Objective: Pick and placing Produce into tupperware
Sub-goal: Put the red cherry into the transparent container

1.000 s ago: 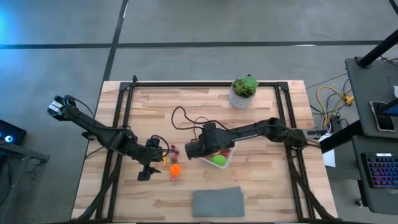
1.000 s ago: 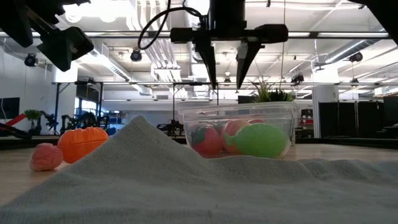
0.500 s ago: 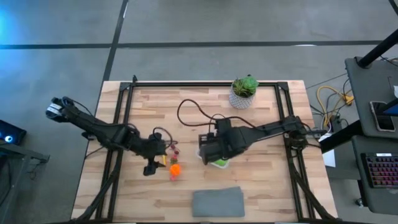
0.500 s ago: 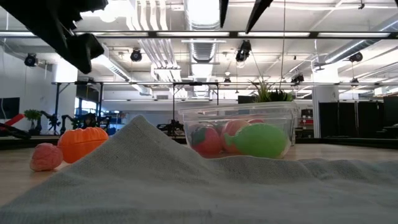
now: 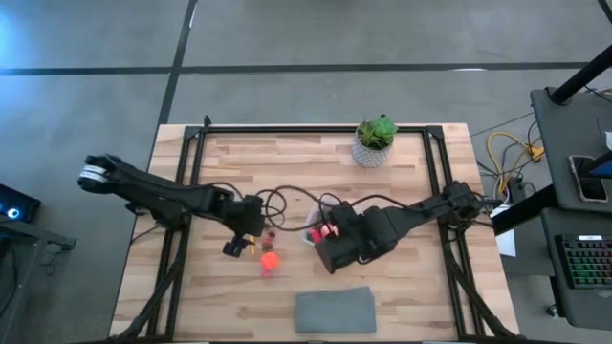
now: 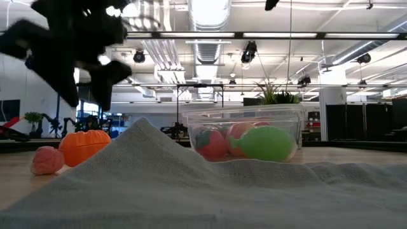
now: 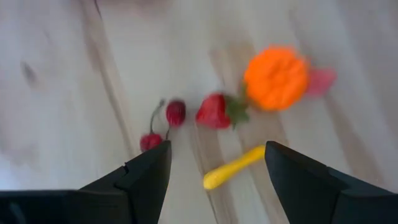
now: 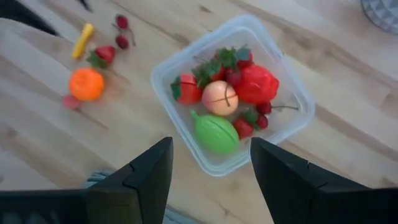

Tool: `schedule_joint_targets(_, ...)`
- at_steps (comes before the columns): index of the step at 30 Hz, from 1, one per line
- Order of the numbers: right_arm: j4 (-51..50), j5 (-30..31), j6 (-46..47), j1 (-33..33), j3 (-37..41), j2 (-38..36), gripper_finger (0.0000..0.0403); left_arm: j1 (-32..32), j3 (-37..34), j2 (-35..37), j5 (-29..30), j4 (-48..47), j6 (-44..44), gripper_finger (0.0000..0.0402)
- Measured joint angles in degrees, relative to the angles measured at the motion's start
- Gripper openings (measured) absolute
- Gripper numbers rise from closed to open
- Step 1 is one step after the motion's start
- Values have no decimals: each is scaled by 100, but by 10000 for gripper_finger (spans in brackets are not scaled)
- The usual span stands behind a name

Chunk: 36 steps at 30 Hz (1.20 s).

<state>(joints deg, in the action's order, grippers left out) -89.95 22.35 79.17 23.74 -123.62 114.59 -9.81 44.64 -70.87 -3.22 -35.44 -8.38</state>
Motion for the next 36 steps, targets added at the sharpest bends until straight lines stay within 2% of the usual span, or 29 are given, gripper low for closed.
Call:
schedule_joint_targets(3, 9, 184, -59, 75, -95, -11, 207, 209, 7, -464, -37, -25, -18, 244)
schedule_joint_targets(8, 217, 181, -839, 41, -98, -525, 207, 414, 199, -966, -138, -146, -94, 244)
schedule_joint_targets(13, 223, 316, -1715, -42, 83, -1248, 207, 550, 448, -968, -132, -394, -101, 244)
schedule_joint_targets(16, 377, 281, -2309, -142, 447, -1791, 207, 660, 604, -808, -123, -382, 52, 244)
schedule_joint_targets(17, 612, 210, -2491, -194, 668, -2013, 207, 706, 676, -760, -121, -368, 154, 244)
schedule_joint_targets(19, 1505, -322, -2924, -366, 1303, -2459, 207, 801, 777, -659, -115, -343, 374, 244)
schedule_joint_targets(22, 3317, -954, -3580, -611, 2616, -3003, 207, 916, 952, -540, -98, -351, 623, 244)
schedule_joint_targets(24, 4028, -1246, -3863, -843, 3454, -3278, 207, 957, 1044, -458, -100, -373, 654, 244)
schedule_joint_targets(26, 4227, -1469, -3999, -1130, 4171, -3592, 207, 963, 1112, -383, -99, -334, 653, 244)
schedule_joint_targets(31, 4466, -1483, -4068, -1753, 5763, -4683, 207, 971, 1086, -202, -88, -330, 662, 244)
schedule_joint_targets(36, 5336, -2047, -4154, -2289, 7037, -6010, 207, 971, 1073, -149, -81, -305, 1417, 244)
